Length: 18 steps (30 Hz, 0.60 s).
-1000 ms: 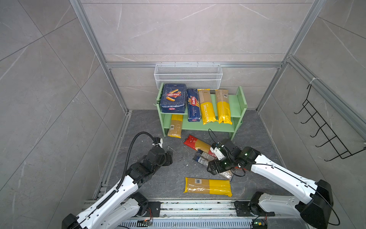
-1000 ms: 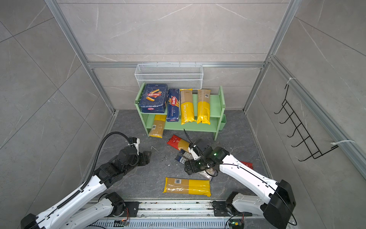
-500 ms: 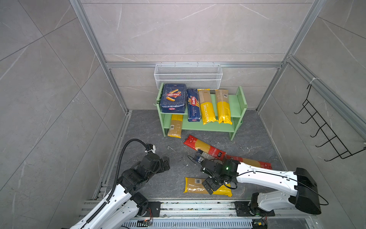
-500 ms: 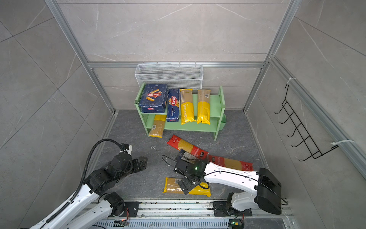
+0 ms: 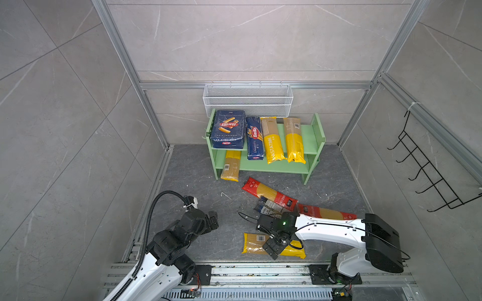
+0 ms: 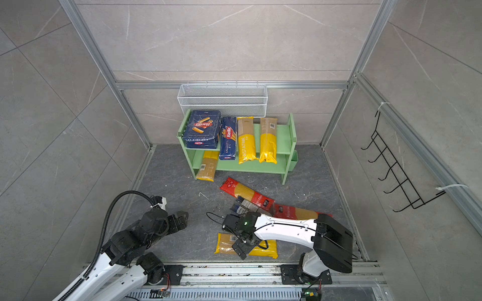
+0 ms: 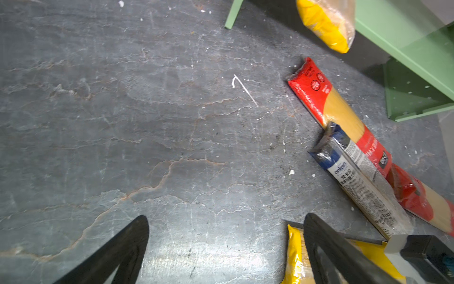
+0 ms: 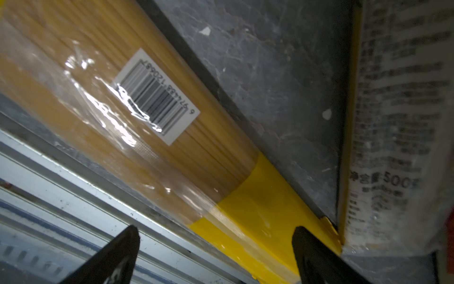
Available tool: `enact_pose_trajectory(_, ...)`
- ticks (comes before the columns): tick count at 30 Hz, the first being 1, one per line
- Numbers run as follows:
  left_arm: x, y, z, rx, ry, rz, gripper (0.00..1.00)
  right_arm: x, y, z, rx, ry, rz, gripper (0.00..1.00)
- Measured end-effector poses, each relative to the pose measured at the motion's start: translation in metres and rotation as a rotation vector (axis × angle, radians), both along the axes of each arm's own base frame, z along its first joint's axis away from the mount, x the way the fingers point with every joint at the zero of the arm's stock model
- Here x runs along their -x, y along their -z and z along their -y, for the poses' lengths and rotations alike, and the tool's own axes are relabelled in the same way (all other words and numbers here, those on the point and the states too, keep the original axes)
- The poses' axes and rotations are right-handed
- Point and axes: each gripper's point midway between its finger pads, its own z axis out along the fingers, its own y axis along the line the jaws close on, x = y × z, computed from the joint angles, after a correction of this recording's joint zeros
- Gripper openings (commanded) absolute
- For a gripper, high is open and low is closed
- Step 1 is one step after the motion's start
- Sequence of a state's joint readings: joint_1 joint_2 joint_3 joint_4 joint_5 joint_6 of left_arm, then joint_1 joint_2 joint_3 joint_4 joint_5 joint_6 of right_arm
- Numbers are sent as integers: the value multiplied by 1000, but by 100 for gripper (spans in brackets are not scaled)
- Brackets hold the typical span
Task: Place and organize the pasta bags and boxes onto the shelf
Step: 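Grasp the yellow-banded spaghetti bag nearest the robot with the right gripper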
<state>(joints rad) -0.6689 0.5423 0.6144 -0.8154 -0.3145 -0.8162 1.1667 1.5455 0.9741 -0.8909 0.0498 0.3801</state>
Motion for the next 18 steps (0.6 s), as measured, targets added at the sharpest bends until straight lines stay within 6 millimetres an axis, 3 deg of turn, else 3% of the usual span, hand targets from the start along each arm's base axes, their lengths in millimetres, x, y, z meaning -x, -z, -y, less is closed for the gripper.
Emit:
enact_pose_trajectory(14, 10, 1, -14, 9, -60, -10, 100, -3, 26, -18, 32, -62, -43, 99)
enact_pose_trajectory(16, 11, 1, -16, 7, -67, -8, 100, -6, 27, -21, 29, -60, -52, 93)
enact_pose_trajectory(18, 11, -1, -19, 8, -78, 1, 100, -9, 26, -24, 16, -58, -64, 75)
